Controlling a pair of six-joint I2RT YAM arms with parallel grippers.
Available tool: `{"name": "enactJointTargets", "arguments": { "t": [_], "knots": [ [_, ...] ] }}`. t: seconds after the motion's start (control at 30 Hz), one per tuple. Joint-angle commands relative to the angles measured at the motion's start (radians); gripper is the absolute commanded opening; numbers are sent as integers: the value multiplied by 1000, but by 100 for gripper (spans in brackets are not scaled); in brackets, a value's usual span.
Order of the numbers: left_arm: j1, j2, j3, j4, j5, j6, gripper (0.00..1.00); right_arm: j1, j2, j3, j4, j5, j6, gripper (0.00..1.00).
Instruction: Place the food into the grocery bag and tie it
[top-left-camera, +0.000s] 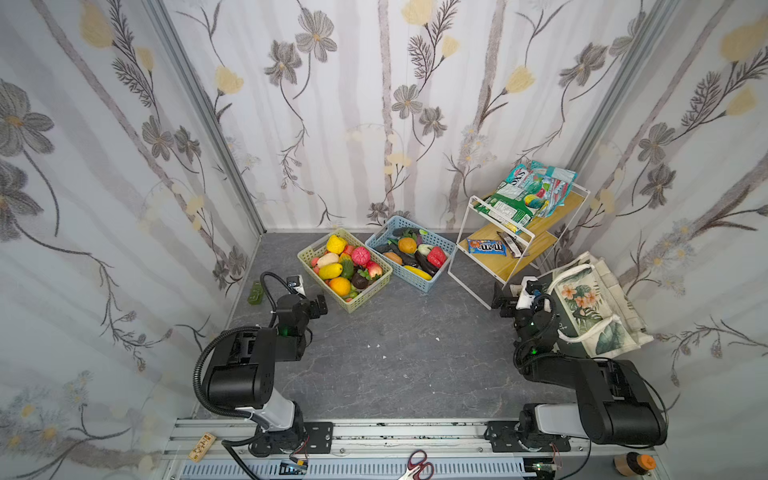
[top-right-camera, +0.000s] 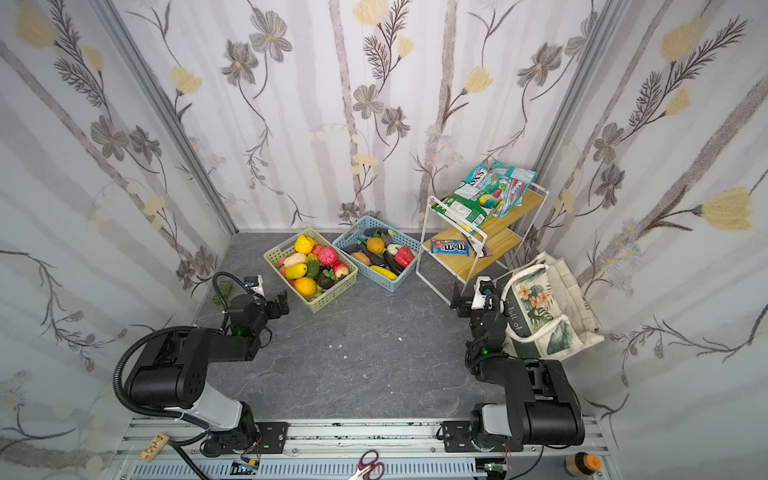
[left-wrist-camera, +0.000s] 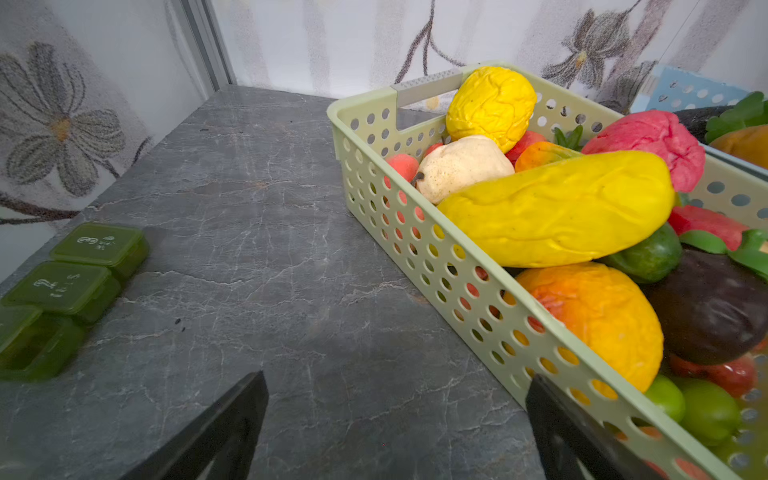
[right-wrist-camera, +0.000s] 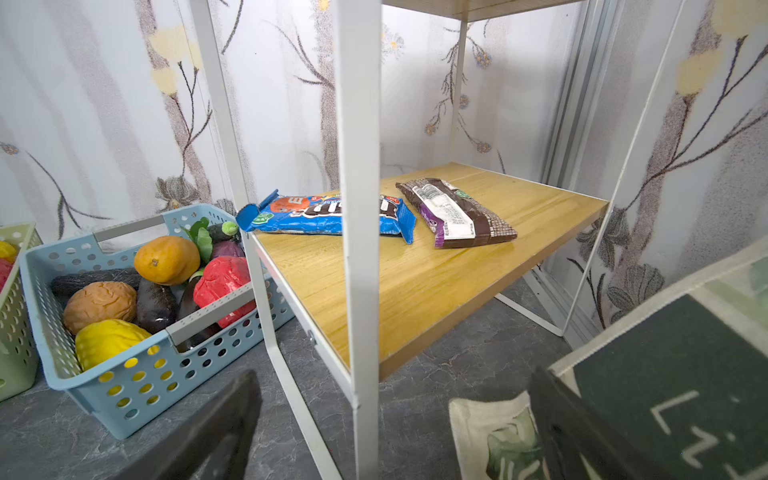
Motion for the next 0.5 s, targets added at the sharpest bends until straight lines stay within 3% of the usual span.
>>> {"name": "enactJointTargets", "arguments": {
  "t": [0.0,0.47],
  "knots": [
    [0,-2,5,18,-9,0,100,1,-1,0,43,-1,-13,100],
    [-3,-1,9,15,-14,2,100,-1,-1,4,40,-5,-13,100]
  ]
}}
